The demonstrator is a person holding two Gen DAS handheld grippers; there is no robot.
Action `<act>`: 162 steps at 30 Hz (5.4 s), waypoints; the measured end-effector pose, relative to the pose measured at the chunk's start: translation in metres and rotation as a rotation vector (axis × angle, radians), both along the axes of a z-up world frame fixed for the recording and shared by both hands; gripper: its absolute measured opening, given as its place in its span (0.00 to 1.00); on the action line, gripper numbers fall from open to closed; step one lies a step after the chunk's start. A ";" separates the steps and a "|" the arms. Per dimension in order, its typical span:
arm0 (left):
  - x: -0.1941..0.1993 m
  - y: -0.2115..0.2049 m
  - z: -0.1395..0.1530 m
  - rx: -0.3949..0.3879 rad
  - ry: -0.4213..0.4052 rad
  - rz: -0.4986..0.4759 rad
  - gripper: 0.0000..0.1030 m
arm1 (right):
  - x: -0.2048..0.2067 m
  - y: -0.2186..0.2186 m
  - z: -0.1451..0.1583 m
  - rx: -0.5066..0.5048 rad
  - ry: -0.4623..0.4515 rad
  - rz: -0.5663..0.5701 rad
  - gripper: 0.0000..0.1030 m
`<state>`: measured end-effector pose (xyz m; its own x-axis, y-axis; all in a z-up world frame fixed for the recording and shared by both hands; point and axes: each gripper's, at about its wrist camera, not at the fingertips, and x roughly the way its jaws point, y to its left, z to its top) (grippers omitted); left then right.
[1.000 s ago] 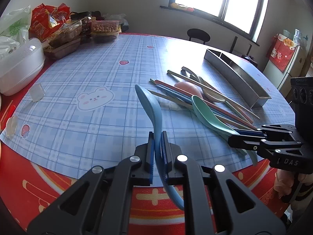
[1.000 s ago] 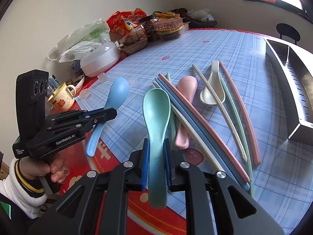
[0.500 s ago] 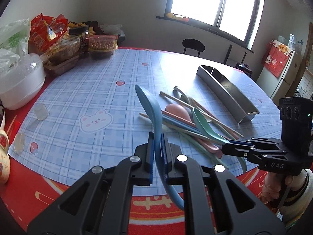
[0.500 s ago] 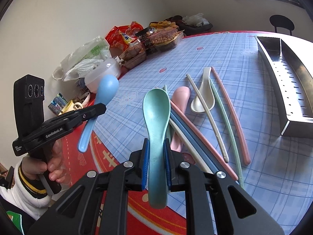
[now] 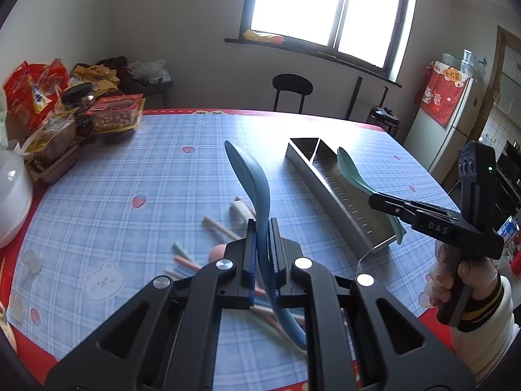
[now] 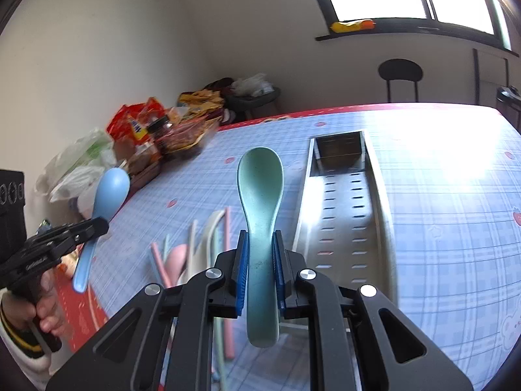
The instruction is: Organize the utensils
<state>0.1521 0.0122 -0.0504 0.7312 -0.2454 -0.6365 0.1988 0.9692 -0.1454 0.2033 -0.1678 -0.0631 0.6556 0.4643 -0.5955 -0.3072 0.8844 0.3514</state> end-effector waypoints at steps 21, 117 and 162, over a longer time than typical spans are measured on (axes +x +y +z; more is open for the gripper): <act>0.187 -0.145 -0.063 0.004 0.178 -0.128 0.11 | 0.033 -0.032 -0.036 -0.071 0.088 -0.142 0.14; 0.024 0.042 -0.107 -0.164 0.256 0.138 0.27 | -0.015 0.128 -0.048 -0.130 0.126 0.401 0.06; 0.017 0.014 -0.104 0.239 0.329 0.054 0.31 | -0.010 0.126 -0.059 -0.127 0.159 0.373 0.07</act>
